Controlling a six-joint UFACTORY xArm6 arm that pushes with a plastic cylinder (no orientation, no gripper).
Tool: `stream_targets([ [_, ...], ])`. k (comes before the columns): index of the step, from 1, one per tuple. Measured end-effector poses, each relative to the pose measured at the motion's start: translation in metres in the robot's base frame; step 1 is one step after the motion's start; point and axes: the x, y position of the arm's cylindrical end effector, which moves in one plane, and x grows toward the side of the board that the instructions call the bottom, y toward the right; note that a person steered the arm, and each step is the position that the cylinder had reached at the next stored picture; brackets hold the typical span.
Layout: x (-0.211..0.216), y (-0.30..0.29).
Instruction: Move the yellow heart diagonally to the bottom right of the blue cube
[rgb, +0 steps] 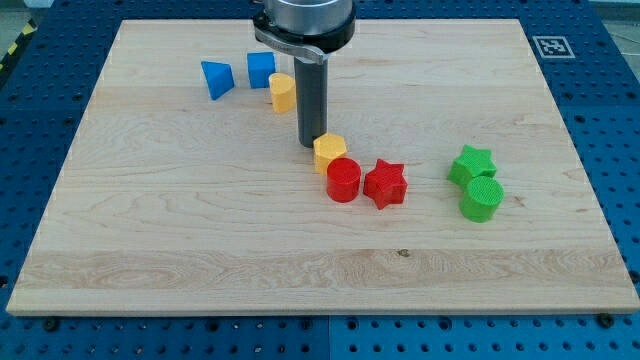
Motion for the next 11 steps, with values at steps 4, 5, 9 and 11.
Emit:
stream_targets([
  [4, -0.051, -0.065],
  [5, -0.071, -0.065],
  [9, -0.107, -0.025],
  [11, -0.105, -0.022],
])
